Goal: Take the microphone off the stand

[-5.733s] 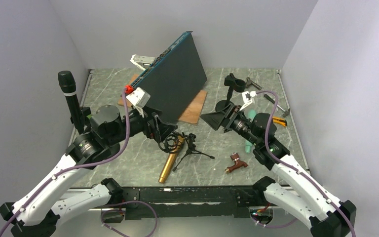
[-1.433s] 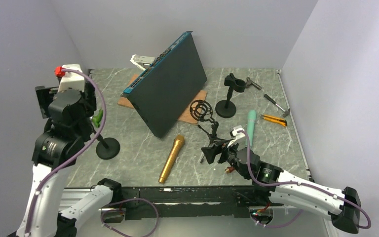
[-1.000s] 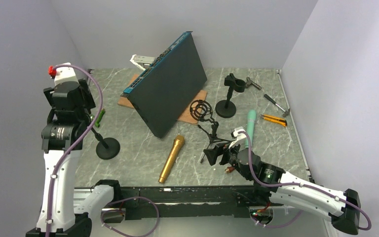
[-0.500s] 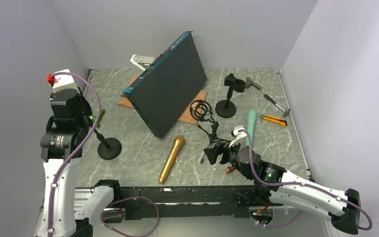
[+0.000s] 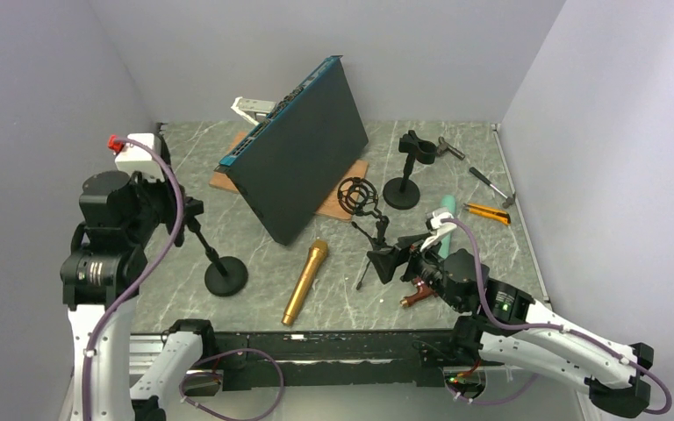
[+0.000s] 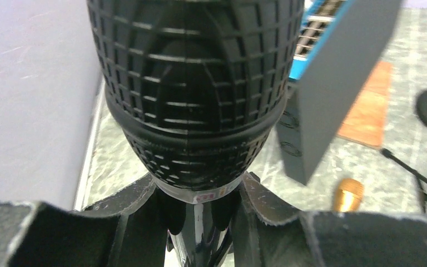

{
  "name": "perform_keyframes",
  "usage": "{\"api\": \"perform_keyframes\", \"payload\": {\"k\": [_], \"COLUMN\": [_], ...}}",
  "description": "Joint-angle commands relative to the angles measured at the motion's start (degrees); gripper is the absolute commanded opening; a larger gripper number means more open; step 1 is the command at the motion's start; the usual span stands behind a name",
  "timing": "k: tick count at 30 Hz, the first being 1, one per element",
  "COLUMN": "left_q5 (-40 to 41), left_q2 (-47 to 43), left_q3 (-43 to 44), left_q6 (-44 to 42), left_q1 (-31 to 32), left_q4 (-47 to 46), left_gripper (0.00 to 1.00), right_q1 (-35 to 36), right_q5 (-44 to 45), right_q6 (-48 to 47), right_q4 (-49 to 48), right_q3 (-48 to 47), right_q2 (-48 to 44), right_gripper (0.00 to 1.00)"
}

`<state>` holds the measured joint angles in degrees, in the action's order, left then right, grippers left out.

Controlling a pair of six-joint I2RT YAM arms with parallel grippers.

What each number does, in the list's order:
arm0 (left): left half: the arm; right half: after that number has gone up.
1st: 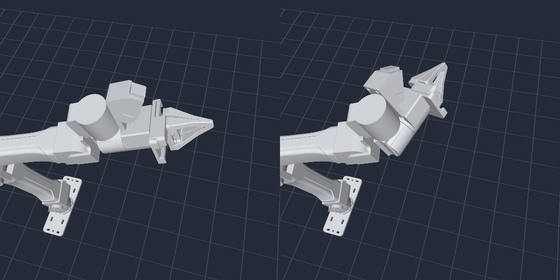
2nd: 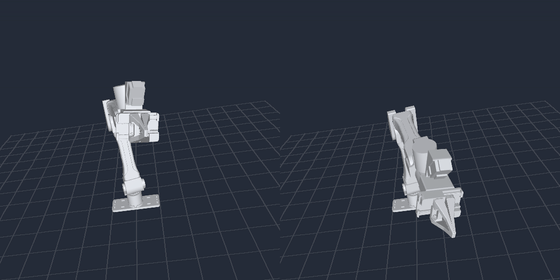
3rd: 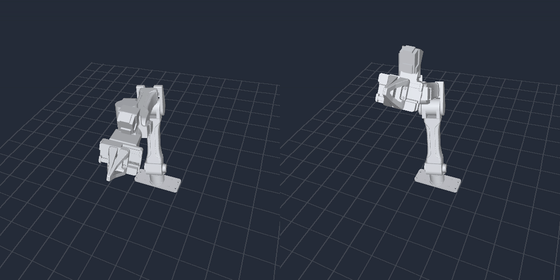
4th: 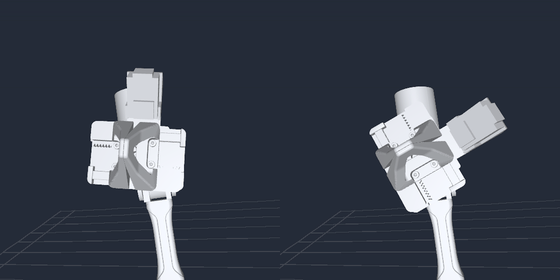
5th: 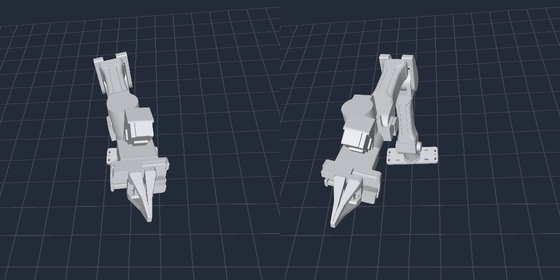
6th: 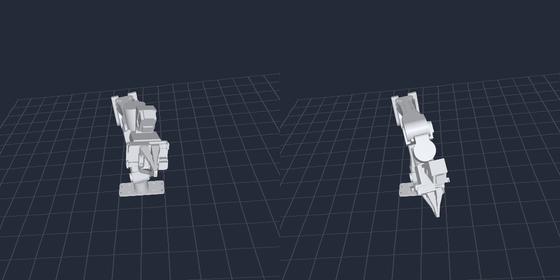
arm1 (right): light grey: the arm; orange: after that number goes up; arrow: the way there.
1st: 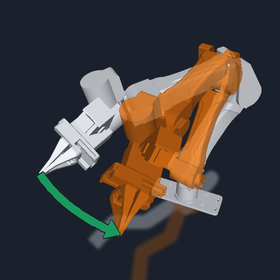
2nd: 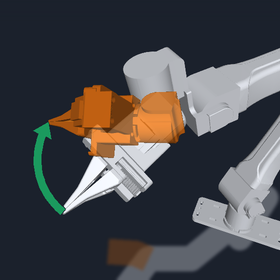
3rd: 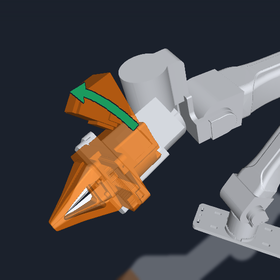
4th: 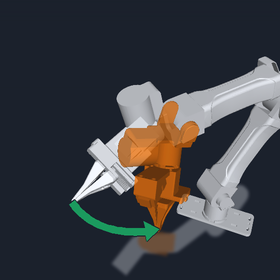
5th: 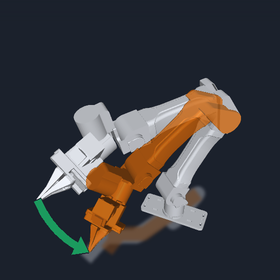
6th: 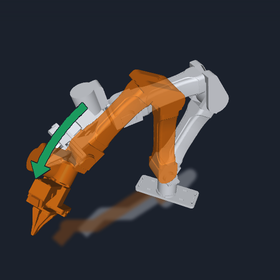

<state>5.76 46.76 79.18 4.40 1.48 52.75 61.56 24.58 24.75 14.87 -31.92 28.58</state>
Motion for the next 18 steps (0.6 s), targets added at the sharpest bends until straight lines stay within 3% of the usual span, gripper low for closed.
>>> {"api": "perform_keyframes", "payload": {"k": [1, 12, 18], "left_q5": [-16.5, -16.7, -19.3], "left_q2": [-5.0, -4.0, -1.1], "left_q3": [-3.3, -8.5, -11.9], "left_q6": [-0.8, -1.0, 3.4], "left_q1": [1.0, 22.4, 28.3], "left_q4": [-8.2, -16.1, -23.4], "left_gripper": [0.0, 0.0, 0.0], "right_q1": [0.2, 0.2, 0.2], "right_q5": [-0.6, -1.2, -1.1], "right_q6": [-2.8, -2.6, -2.7], "right_q4": [2.8, 2.1, 3.1], "right_q3": [-3.6, -5.0, -7.4], "right_q2": [-1.0, 0.5, 0.8], "right_gripper": [0.95, 0.95, 0.95]}}
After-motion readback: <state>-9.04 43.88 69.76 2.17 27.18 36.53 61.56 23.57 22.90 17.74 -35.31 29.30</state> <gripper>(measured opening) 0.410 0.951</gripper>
